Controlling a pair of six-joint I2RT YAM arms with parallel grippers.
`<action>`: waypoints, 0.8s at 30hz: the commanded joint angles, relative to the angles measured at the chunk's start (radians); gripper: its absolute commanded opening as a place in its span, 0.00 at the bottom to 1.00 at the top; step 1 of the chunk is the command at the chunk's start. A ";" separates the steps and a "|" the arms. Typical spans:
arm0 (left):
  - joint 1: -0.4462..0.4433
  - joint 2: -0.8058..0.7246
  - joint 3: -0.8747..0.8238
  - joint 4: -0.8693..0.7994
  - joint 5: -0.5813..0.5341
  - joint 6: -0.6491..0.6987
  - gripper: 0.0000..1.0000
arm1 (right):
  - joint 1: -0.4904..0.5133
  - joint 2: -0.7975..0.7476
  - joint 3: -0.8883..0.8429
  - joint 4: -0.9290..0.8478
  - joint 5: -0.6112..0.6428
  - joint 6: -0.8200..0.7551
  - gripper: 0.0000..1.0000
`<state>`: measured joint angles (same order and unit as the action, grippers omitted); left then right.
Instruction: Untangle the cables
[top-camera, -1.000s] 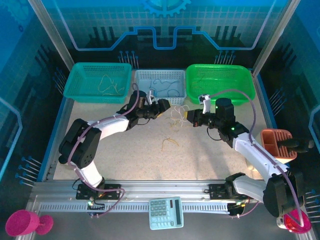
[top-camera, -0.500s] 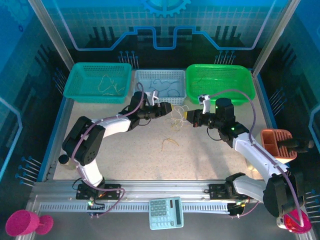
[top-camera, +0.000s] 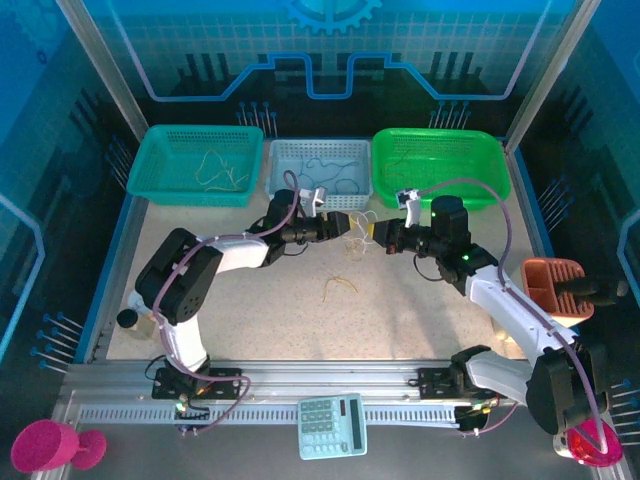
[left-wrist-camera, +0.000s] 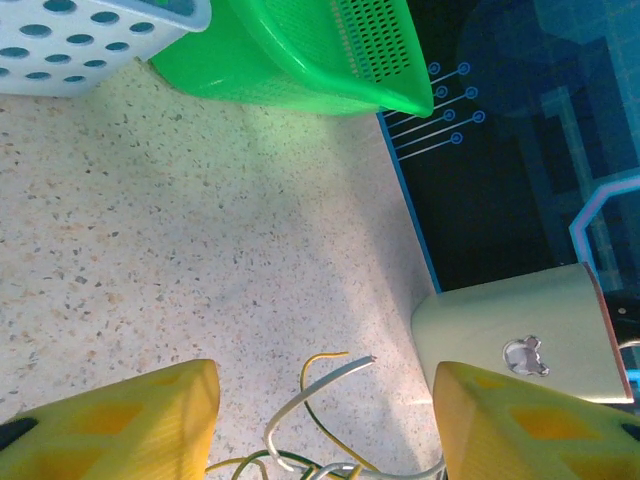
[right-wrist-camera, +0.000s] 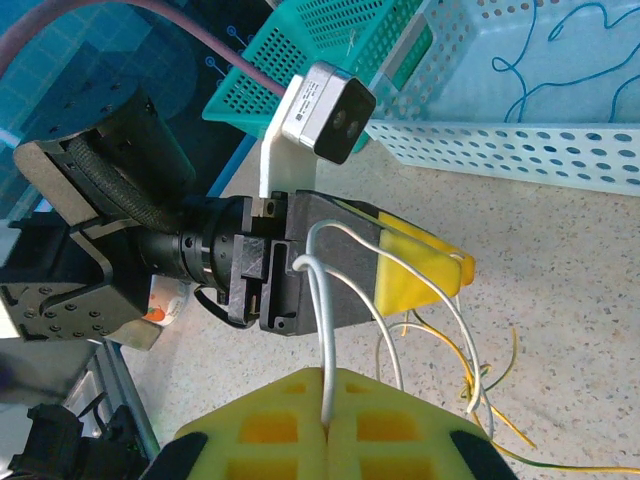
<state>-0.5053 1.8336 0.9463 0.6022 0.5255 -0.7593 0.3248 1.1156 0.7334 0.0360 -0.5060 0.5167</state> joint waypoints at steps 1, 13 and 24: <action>-0.012 0.026 -0.006 0.072 0.031 -0.004 0.56 | -0.012 -0.013 0.003 0.027 -0.016 0.006 0.00; -0.016 0.059 -0.001 0.119 0.028 -0.031 0.26 | -0.012 -0.020 0.001 0.017 -0.011 0.000 0.00; 0.013 -0.128 0.050 -0.178 -0.090 0.095 0.00 | -0.039 -0.036 -0.086 -0.007 0.052 -0.025 0.00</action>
<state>-0.5045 1.7977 0.9474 0.5488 0.4904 -0.7391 0.3042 1.0878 0.6849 0.0383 -0.4858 0.5117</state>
